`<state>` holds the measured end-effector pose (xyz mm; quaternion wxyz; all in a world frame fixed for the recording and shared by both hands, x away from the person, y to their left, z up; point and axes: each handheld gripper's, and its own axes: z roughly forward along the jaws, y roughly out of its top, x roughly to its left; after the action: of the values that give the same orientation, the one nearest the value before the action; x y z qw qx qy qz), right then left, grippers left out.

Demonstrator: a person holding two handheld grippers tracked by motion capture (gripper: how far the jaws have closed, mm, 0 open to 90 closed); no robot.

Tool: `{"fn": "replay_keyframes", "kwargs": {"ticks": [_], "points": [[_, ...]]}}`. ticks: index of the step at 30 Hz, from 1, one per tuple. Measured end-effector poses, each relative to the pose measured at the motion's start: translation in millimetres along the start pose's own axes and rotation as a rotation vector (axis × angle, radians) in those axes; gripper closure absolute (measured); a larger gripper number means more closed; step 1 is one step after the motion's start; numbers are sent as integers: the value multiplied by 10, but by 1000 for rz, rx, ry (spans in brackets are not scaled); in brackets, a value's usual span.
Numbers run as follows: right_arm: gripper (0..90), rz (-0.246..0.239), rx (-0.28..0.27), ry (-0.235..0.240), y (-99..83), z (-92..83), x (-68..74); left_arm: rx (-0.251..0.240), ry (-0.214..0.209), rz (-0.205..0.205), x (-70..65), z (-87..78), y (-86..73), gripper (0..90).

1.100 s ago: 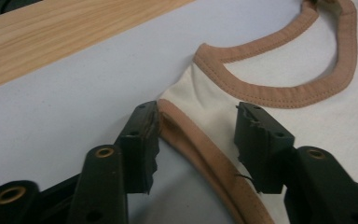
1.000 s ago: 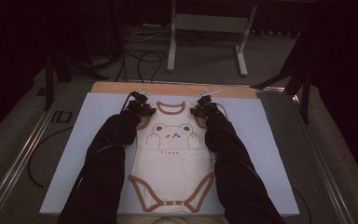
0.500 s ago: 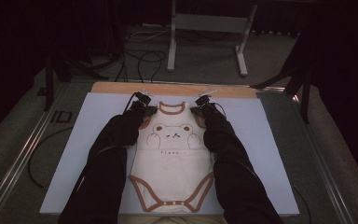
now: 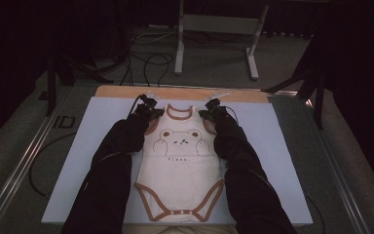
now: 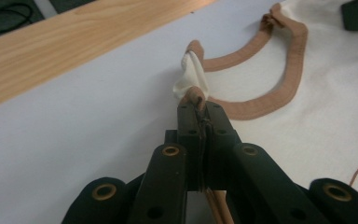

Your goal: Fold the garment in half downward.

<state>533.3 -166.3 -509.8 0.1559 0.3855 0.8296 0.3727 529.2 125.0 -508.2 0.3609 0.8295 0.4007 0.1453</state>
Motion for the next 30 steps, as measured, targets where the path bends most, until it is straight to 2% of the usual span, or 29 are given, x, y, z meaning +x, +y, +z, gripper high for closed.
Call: {"fn": "replay_keyframes", "kwargs": {"ticks": [3,6,10,25,30], "points": [[889,0,-7,3,18,-36,13,-10,10,3,-3,-41,10,887],[889,-12,-13,4,29,-74,20,-27,-1,-2,-12,-85,24,887],[889,-13,-14,1,41,-137,25,-29,3,14,-31,-133,35,887],[889,-32,-60,4,68,-343,72,-75,3,29,-118,-368,113,885],[889,-62,-76,-2,103,-448,116,-89,-1,46,-169,-447,142,885]]}}
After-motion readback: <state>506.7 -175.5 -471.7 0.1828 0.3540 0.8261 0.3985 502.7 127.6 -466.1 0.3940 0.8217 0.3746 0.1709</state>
